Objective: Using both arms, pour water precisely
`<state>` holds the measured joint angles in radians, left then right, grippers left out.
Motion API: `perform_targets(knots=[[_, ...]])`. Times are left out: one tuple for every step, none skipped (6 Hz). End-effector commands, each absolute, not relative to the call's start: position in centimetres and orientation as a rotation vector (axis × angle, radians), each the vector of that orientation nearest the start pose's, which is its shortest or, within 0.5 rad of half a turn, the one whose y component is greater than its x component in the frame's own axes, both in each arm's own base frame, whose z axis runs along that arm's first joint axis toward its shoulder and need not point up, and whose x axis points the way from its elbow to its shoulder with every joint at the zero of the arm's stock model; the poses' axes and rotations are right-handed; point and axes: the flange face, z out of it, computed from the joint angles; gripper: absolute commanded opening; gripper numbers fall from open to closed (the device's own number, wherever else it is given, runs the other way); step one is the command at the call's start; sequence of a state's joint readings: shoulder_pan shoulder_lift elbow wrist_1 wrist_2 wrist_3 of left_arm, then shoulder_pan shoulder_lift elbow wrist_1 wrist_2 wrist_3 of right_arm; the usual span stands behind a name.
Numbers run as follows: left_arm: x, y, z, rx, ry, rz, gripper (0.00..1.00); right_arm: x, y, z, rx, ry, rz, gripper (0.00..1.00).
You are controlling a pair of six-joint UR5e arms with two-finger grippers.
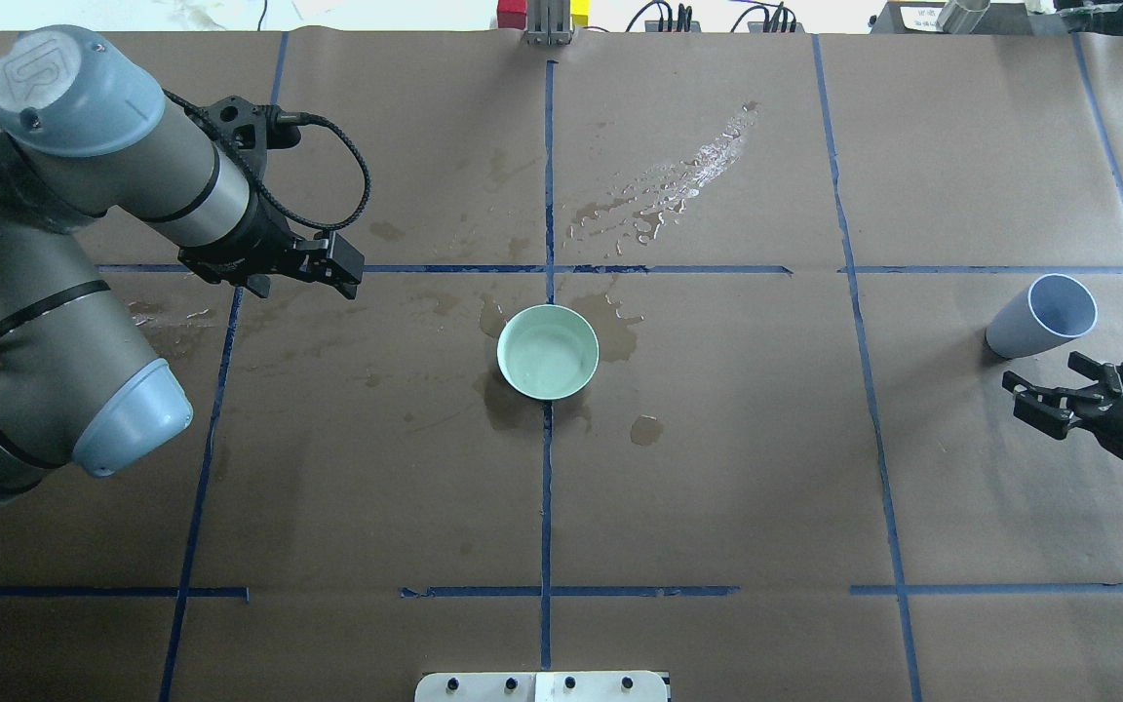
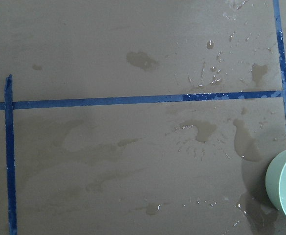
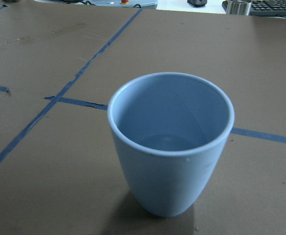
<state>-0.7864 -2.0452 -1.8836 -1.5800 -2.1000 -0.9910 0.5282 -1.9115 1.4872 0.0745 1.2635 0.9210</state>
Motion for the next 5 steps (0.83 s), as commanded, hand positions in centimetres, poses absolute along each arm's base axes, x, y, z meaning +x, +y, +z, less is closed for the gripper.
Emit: perform_targets(knots=[[36.7, -48.5, 25.1, 0.102, 0.918, 0.020, 1.00, -17.6, -29.5, 66.2, 0.848, -0.873, 0.049, 1.00], [36.7, -48.5, 25.1, 0.102, 0.918, 0.019, 1.00, -14.7, -30.7, 66.2, 0.804, -0.902, 0.067, 1.00], [36.7, -48.5, 25.0, 0.102, 0.919, 0.018, 1.00, -11.1, -31.7, 66.3, 0.777, -0.919, 0.030, 1.00], [36.8, -48.4, 24.9, 0.096, 0.921, 0.007, 1.00, -7.7, -32.1, 66.6, 0.756, -0.919, 0.011, 1.00], [37.0, -48.4, 24.6, 0.095, 0.924, 0.003, 1.00, -3.6, -33.7, 66.2, 0.702, -0.932, 0.010, 1.00]])
